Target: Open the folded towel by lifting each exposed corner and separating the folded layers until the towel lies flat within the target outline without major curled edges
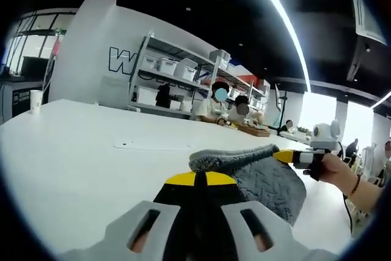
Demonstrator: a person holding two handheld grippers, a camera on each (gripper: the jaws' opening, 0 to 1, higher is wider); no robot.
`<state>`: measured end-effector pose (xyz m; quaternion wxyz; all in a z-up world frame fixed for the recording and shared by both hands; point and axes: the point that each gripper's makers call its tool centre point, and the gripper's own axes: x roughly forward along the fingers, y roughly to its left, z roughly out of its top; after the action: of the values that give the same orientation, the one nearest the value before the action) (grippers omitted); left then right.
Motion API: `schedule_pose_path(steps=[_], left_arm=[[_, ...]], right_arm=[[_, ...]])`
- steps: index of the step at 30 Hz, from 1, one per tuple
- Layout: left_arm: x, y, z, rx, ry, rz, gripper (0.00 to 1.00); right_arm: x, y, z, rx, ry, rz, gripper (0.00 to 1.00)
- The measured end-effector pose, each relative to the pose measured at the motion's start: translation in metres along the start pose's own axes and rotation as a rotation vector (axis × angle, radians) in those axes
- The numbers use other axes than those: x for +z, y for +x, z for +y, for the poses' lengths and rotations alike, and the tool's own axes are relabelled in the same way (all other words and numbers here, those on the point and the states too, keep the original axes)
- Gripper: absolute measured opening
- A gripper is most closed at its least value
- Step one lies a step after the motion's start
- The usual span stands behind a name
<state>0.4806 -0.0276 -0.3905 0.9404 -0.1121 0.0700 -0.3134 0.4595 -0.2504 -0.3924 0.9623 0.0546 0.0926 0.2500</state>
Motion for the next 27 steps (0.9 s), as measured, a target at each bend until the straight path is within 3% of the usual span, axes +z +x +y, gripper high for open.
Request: schedule_pose_path(steps=[17,27], left_arm=[[0.003,-0.006,-0.005,-0.013,0.03,-0.007,0.01],[0.005,-0.008,-0.005,-0.013,0.023,-0.022,0.01]], right_arm=[[0.007,-0.01,0.007,0.004,-0.058,-0.016,0.0],[0.012,-0.014,0.011,0.009,-0.051,-0.024,0.0]])
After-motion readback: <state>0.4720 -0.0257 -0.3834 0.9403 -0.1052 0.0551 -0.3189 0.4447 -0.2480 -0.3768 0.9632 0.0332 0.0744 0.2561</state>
